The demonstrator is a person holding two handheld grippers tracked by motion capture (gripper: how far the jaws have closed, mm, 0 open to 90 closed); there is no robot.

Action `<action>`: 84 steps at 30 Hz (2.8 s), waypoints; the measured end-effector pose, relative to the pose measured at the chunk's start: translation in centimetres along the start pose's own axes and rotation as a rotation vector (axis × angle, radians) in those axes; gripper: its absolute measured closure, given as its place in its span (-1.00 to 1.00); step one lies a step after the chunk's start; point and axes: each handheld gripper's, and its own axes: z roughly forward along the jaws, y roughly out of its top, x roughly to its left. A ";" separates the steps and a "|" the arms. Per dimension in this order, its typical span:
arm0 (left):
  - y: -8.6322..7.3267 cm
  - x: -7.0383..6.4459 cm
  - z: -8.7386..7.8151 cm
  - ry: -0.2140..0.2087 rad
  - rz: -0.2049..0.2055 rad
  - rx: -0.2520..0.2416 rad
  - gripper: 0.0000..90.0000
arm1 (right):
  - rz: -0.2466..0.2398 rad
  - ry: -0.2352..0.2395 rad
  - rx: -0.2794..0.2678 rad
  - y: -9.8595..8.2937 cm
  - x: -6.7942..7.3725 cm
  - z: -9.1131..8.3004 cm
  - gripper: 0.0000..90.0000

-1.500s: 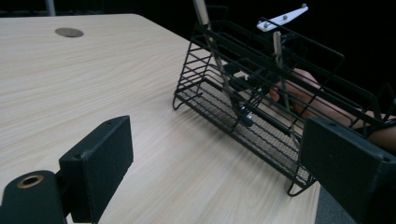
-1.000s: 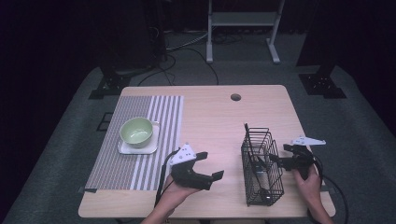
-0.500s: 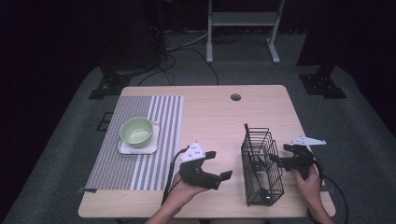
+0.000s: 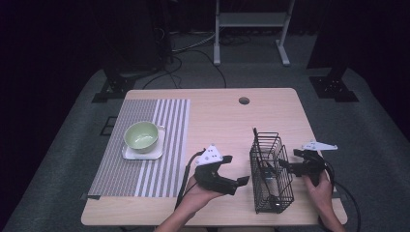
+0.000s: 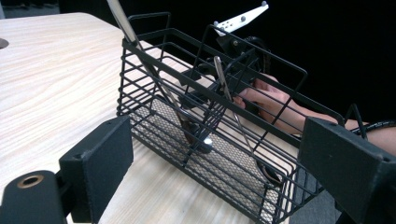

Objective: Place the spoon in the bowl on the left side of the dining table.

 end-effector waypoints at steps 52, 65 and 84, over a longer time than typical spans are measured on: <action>2.1 -0.1 4.3 -0.013 0.006 -0.004 0.16 | 0.005 0.007 -0.005 0.0 -0.1 -0.1 -0.71; 2.3 -0.4 4.1 -0.036 0.025 -0.052 0.86 | 0.009 0.011 -0.008 0.0 -0.1 -0.1 -0.71; 3.4 -1.0 2.8 -0.089 -0.019 -0.153 0.99 | 0.017 0.015 -0.013 0.0 -0.2 -0.1 -0.71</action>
